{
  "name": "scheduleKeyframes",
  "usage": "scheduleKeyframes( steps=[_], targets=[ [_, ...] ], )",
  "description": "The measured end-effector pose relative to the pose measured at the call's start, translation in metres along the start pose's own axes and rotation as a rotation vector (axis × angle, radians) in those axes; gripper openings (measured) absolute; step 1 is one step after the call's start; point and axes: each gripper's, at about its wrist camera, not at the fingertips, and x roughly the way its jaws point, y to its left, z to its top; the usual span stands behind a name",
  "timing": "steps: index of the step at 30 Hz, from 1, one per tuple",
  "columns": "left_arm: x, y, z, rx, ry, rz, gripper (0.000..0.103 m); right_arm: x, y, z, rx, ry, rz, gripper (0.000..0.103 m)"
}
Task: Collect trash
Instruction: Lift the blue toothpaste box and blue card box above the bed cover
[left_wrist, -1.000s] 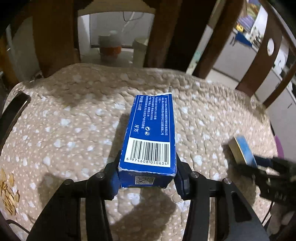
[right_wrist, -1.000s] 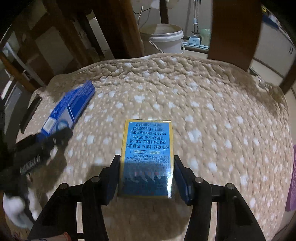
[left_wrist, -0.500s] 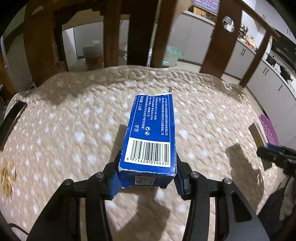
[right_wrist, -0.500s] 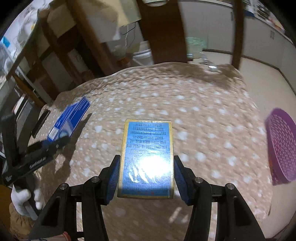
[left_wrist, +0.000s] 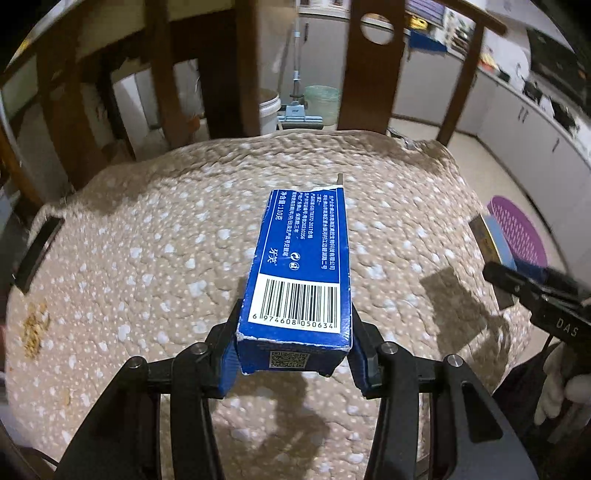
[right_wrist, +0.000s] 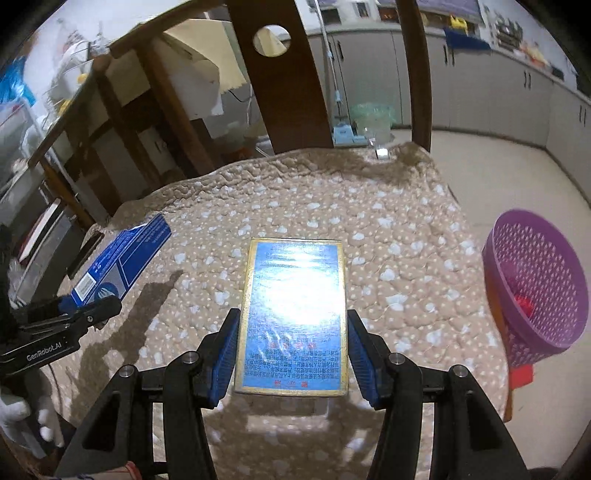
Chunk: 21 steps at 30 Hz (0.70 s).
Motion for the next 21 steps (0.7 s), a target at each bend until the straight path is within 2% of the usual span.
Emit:
scheduleKeyframes(
  steps=[5, 11, 21],
  targets=[
    [0.002, -0.026, -0.004, 0.086, 0.005, 0.065, 0.047, -0.003, -0.006, 0.004, -0.058, -0.034, -0.023, 0.059],
    [0.015, -0.040, -0.006, 0.097, 0.050, 0.060, 0.047, 0.001, -0.027, -0.004, -0.017, -0.066, -0.015, 0.059],
    [0.060, -0.037, -0.012, 0.025, 0.182, 0.010, 0.048, 0.032, -0.051, -0.019, 0.073, 0.057, 0.018, 0.060]
  ],
)
